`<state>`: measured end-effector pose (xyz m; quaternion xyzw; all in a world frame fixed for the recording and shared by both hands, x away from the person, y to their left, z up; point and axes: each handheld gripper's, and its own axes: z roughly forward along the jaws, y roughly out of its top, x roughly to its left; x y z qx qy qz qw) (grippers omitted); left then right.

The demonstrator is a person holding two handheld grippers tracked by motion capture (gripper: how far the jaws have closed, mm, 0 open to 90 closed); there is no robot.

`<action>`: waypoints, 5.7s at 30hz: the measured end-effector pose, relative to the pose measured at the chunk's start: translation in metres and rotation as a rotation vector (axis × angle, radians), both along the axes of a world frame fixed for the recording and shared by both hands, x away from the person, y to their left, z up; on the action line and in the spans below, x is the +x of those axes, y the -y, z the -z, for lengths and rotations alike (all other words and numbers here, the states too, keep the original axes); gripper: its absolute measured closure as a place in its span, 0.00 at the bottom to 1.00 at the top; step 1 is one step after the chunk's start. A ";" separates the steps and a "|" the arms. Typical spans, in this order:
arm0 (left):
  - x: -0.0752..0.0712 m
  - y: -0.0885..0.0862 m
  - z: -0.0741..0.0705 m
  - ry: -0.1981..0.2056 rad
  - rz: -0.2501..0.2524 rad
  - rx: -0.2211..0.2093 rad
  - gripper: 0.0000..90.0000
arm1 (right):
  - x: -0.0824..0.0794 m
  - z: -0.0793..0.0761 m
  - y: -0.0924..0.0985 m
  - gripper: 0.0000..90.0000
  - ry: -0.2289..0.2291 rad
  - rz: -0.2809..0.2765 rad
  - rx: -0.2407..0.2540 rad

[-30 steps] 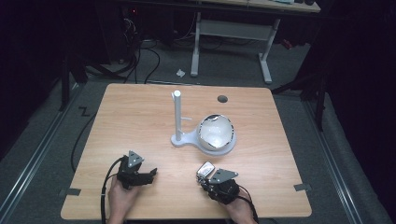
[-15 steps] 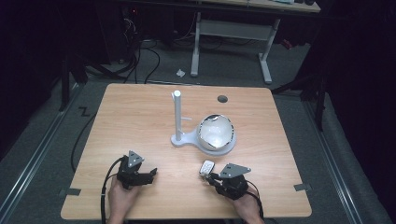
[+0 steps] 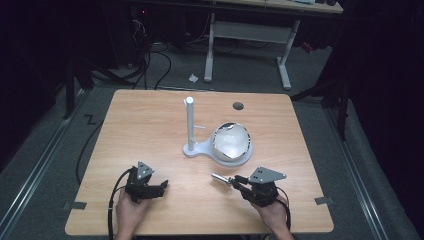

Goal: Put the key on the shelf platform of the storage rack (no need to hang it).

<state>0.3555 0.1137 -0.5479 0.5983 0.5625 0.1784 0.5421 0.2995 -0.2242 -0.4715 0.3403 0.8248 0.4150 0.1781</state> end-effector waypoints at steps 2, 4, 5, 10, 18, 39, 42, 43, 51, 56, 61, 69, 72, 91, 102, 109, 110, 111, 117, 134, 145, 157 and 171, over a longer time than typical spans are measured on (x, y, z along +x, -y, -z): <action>0.000 0.000 0.000 0.000 0.000 0.000 0.20 | 0.000 -0.006 0.005 0.82 0.012 0.007 0.018; 0.000 0.000 0.000 0.000 0.000 0.000 0.20 | 0.000 -0.007 0.007 0.82 0.016 0.010 0.019; 0.000 0.000 0.000 0.000 0.000 0.000 0.20 | 0.000 -0.011 0.010 0.82 0.028 0.016 0.024; 0.000 0.000 0.000 0.000 0.000 0.000 0.20 | 0.000 -0.019 0.017 0.82 0.046 0.028 0.031; 0.000 0.000 0.000 0.000 0.000 0.000 0.20 | 0.001 -0.033 0.032 0.82 0.074 0.064 0.062; 0.000 0.000 0.000 0.000 0.000 0.000 0.20 | 0.017 -0.064 0.051 0.82 0.132 0.107 0.101; 0.000 0.000 0.000 0.000 0.000 0.000 0.20 | 0.019 -0.068 0.051 0.82 0.139 0.116 0.109; 0.000 0.000 0.000 0.000 0.000 0.000 0.20 | 0.020 -0.068 0.051 0.82 0.142 0.117 0.113; 0.000 0.000 0.000 0.000 0.000 0.000 0.20 | 0.029 -0.076 0.053 0.82 0.148 0.126 0.124; 0.000 0.000 0.000 0.000 0.000 0.000 0.20 | 0.036 -0.080 0.054 0.82 0.153 0.136 0.124; 0.000 0.000 0.000 0.001 0.000 0.000 0.20 | 0.044 -0.081 0.052 0.82 0.146 0.138 0.120; 0.000 0.000 0.000 0.000 -0.001 0.000 0.20 | 0.059 -0.079 0.047 0.82 0.135 0.145 0.122; 0.000 0.000 0.000 0.000 0.000 0.000 0.20 | 0.064 -0.078 0.044 0.82 0.128 0.147 0.119; 0.000 0.000 0.000 0.000 0.000 0.000 0.20 | 0.089 -0.069 0.027 0.82 0.091 0.139 0.096; 0.000 0.000 0.000 0.000 0.000 0.000 0.20 | 0.101 -0.063 0.018 0.82 0.067 0.140 0.081; 0.000 0.000 0.000 0.000 0.000 0.000 0.20 | 0.107 -0.058 0.011 0.82 0.055 0.134 0.065; 0.000 0.000 0.000 0.000 0.000 0.000 0.20 | 0.108 -0.058 0.010 0.82 0.056 0.134 0.064; 0.000 0.000 0.000 0.000 0.000 0.000 0.20 | 0.109 -0.057 0.009 0.82 0.053 0.134 0.064; 0.000 0.000 0.000 0.000 0.000 0.000 0.20 | 0.114 -0.052 0.005 0.82 0.044 0.137 0.051; 0.000 0.000 0.000 0.000 0.001 0.001 0.20 | 0.127 -0.038 -0.002 0.82 0.021 0.160 0.024; 0.000 0.000 0.000 0.000 0.001 0.001 0.20 | 0.135 -0.030 0.001 0.82 -0.016 0.177 -0.007; 0.000 0.000 0.000 0.000 0.002 0.000 0.20 | 0.134 -0.031 0.008 0.72 -0.030 0.196 0.024; 0.000 0.000 0.000 0.000 0.001 -0.001 0.20 | 0.120 -0.039 0.021 0.63 -0.005 0.209 0.038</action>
